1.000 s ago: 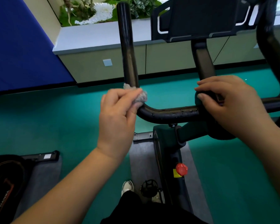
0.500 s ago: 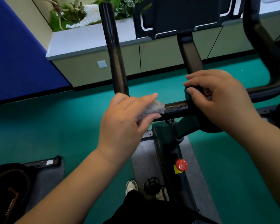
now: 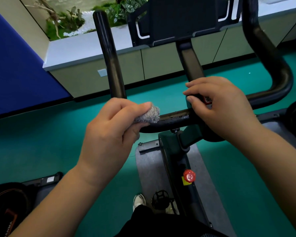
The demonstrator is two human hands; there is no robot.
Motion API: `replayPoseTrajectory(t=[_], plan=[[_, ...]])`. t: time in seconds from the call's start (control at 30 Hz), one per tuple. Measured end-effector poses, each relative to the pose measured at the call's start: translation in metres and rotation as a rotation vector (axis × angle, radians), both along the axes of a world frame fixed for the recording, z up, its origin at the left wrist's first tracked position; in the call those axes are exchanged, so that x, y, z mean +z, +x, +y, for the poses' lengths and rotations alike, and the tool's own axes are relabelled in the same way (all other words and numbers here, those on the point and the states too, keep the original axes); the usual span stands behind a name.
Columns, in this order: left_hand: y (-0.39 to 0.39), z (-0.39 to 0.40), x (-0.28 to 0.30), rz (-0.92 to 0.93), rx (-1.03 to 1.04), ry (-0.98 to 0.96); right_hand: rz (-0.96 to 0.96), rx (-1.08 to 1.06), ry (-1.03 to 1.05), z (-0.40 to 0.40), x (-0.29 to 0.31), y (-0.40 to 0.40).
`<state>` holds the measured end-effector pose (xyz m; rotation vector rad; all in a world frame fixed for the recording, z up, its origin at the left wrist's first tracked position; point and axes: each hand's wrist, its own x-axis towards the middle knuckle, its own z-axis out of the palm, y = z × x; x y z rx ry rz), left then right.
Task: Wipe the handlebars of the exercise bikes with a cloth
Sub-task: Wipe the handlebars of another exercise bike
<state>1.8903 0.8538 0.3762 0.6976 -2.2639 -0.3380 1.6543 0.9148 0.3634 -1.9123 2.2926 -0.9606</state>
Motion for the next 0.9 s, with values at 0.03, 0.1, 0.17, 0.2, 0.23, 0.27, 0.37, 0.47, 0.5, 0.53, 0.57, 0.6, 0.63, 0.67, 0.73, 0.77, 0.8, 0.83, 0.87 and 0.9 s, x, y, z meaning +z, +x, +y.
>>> replayPoseTrajectory(t=[0.03,0.1,0.17,0.2,0.23,0.27,0.37,0.47,0.5,0.53,0.57,0.6,0.63,0.67,0.73,0.77,0.8,0.83,0.87,0.9], plan=[[0.001,-0.002,0.004,-0.03,0.005,-0.003,0.003,-0.001,0.0,0.0,0.0,0.0],[-0.001,-0.009,0.005,-0.133,0.008,-0.014,0.009,-0.002,-0.002,0.0,0.0,0.001],[-0.005,-0.015,-0.004,-0.221,-0.02,-0.069,0.01,-0.003,-0.002,0.0,0.0,0.001],[-0.007,-0.017,-0.01,-0.237,-0.031,-0.108,0.009,-0.001,0.0,0.0,0.001,0.001],[-0.009,-0.018,-0.015,-0.235,-0.033,-0.134,0.007,0.003,0.004,0.001,0.001,0.001],[-0.012,-0.017,-0.018,-0.221,-0.032,-0.144,0.005,0.007,0.008,0.001,0.001,0.001],[-0.032,-0.008,-0.019,-0.174,-0.054,-0.139,0.016,0.014,0.003,0.0,0.002,0.002],[-0.04,-0.006,-0.019,-0.164,-0.08,-0.122,-0.008,0.03,-0.014,0.001,0.001,0.0],[-0.036,-0.007,-0.019,-0.162,-0.085,-0.109,-0.023,0.038,-0.016,0.002,0.0,-0.002],[-0.03,-0.01,-0.019,-0.16,-0.076,-0.095,-0.035,0.041,-0.018,0.004,-0.001,-0.003],[-0.024,-0.012,-0.018,-0.162,-0.058,-0.083,-0.045,0.037,-0.025,0.005,-0.001,-0.004],[-0.021,-0.013,-0.018,-0.161,-0.043,-0.075,-0.055,0.026,-0.035,0.007,-0.002,-0.005],[-0.023,-0.012,-0.017,-0.155,-0.039,-0.072,-0.069,0.013,-0.045,0.007,-0.002,-0.006],[-0.029,-0.01,-0.017,-0.145,-0.049,-0.069,-0.081,0.0,-0.053,0.007,-0.001,-0.007],[-0.051,-0.001,-0.018,-0.136,-0.097,-0.068,-0.084,-0.018,-0.057,0.006,0.0,-0.007],[-0.062,0.004,-0.019,-0.139,-0.122,-0.066,-0.076,-0.022,-0.054,0.005,0.0,-0.008],[-0.069,0.008,-0.019,-0.144,-0.141,-0.064,-0.068,-0.018,-0.05,0.005,0.0,-0.008],[-0.07,0.009,-0.019,-0.146,-0.156,-0.063,-0.066,-0.008,-0.046,0.006,0.0,-0.009],[-0.066,0.008,-0.019,-0.14,-0.165,-0.062,-0.075,0.004,-0.043,0.006,0.0,-0.01],[-0.058,0.006,-0.02,-0.128,-0.164,-0.057,-0.092,0.014,-0.042,0.007,0.001,-0.01]])
